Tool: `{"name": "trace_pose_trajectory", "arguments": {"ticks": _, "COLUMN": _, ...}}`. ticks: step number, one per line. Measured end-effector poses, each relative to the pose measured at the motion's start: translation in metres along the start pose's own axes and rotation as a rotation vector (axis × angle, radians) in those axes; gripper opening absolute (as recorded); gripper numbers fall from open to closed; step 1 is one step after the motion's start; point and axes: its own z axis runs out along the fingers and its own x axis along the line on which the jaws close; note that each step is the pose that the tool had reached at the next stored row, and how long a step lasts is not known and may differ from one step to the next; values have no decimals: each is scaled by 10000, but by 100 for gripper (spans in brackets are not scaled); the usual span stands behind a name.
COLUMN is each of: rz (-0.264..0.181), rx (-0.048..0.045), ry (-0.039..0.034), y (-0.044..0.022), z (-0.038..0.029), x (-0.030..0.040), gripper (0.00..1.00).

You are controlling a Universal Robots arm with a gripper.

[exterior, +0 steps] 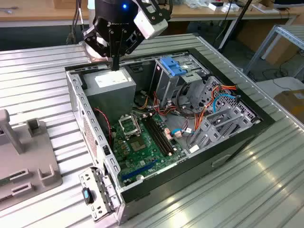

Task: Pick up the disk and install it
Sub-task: 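Reach for the disk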

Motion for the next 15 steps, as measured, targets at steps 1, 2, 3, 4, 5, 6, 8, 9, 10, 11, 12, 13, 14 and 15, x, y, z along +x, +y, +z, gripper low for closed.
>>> {"name": "trace_pose_trajectory", "arguments": {"ticks": 1, "rz": 0, "rx": 0, "ry": 0, "y": 0, "z": 0, "x": 0, "gripper": 11}}
{"name": "trace_pose_trajectory", "arguments": {"ticks": 2, "rz": -1, "rx": 0, "ry": 0, "y": 0, "z": 0, "x": 0, "gripper": 11}}
{"name": "trace_pose_trajectory", "arguments": {"ticks": 3, "rz": -1, "rx": 0, "ry": 0, "y": 0, "z": 0, "x": 0, "gripper": 11}}
{"name": "trace_pose_trajectory", "arguments": {"ticks": 4, "rz": 0, "rx": 0, "ry": 1, "y": 0, "z": 0, "x": 0, "gripper": 11}}
{"name": "trace_pose_trajectory", "arguments": {"ticks": 5, "rz": 0, "rx": 1, "ry": 1, "y": 0, "z": 0, "x": 0, "gripper": 11}}
{"name": "trace_pose_trajectory", "arguments": {"ticks": 6, "rz": 0, "rx": 0, "ry": 0, "y": 0, "z": 0, "x": 0, "gripper": 11}}
{"name": "trace_pose_trajectory", "arguments": {"ticks": 8, "rz": 0, "rx": 0, "ry": 0, "y": 0, "z": 0, "x": 0, "gripper": 11}}
{"name": "trace_pose_trajectory", "arguments": {"ticks": 9, "rz": 0, "rx": 1, "ry": 0, "y": 0, "z": 0, "x": 0, "gripper": 11}}
{"name": "trace_pose_trajectory", "arguments": {"ticks": 10, "rz": 0, "rx": 0, "ry": 0, "y": 0, "z": 0, "x": 0, "gripper": 11}}
{"name": "trace_pose_trajectory", "arguments": {"ticks": 11, "rz": 0, "rx": 0, "ry": 0, "y": 0, "z": 0, "x": 0, "gripper": 11}}
{"name": "trace_pose_trajectory", "arguments": {"ticks": 12, "rz": 0, "rx": 0, "ry": 0, "y": 0, "z": 0, "x": 0, "gripper": 11}}
{"name": "trace_pose_trajectory", "arguments": {"ticks": 13, "rz": 0, "rx": 0, "ry": 0, "y": 0, "z": 0, "x": 1, "gripper": 11}}
{"name": "trace_pose_trajectory", "arguments": {"ticks": 14, "rz": 1, "rx": 1, "ry": 0, "y": 0, "z": -1, "x": 7, "gripper": 11}}
{"name": "trace_pose_trajectory", "arguments": {"ticks": 15, "rz": 0, "rx": 0, "ry": 0, "y": -2, "z": -1, "x": 31, "gripper": 11}}
